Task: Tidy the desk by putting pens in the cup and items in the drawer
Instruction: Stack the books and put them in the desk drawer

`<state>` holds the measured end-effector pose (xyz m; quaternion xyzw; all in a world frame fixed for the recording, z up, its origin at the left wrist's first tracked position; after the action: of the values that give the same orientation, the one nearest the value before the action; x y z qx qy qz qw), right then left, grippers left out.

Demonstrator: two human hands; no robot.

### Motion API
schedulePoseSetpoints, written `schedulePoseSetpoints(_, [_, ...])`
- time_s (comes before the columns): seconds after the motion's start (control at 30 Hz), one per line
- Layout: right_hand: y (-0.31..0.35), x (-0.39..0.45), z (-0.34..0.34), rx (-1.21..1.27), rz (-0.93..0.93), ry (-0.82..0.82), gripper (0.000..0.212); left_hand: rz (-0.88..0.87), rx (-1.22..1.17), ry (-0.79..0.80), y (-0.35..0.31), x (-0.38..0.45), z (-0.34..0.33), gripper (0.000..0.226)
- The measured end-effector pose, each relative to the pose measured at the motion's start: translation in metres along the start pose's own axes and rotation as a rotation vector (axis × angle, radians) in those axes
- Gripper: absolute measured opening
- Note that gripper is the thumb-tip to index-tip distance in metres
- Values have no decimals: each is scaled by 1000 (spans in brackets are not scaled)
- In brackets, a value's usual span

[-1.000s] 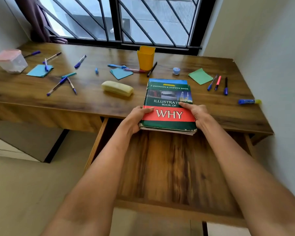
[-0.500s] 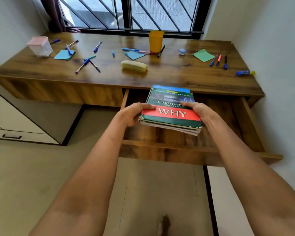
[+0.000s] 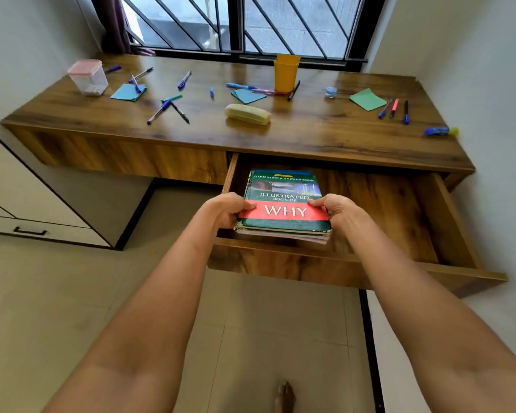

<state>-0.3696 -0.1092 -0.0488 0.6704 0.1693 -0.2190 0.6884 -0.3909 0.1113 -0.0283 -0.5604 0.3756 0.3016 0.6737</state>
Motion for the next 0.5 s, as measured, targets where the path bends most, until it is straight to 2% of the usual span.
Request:
schedulePoseSetpoints(0.13, [-1, 27, -9, 32, -16, -31, 5, -9, 88, -161, -11, 25, -2, 17])
schedulePoseSetpoints(0.23, [-11, 48, -14, 11, -66, -46, 7, 43, 212, -250, -5, 52, -6, 19])
schedulePoseSetpoints(0.4, [-42, 76, -29, -4, -169, -48, 42, 66, 393, -369, 1, 82, -10, 27])
schedulePoseSetpoints(0.5, [-42, 82, -33, -36, -160, -61, 47, 81, 521, -432, -4, 87, -13, 25])
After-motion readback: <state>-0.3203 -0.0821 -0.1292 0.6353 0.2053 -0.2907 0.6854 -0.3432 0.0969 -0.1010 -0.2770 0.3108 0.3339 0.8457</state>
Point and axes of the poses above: each hand's wrist, its own x-axis towards the middle knuckle, its own z-axis out of the back of the hand, y = z × x, the point moved 1 cm from there along x, towards the middle knuckle, and after that the axes turned 12 degrees about z, right-handed, at the moved point
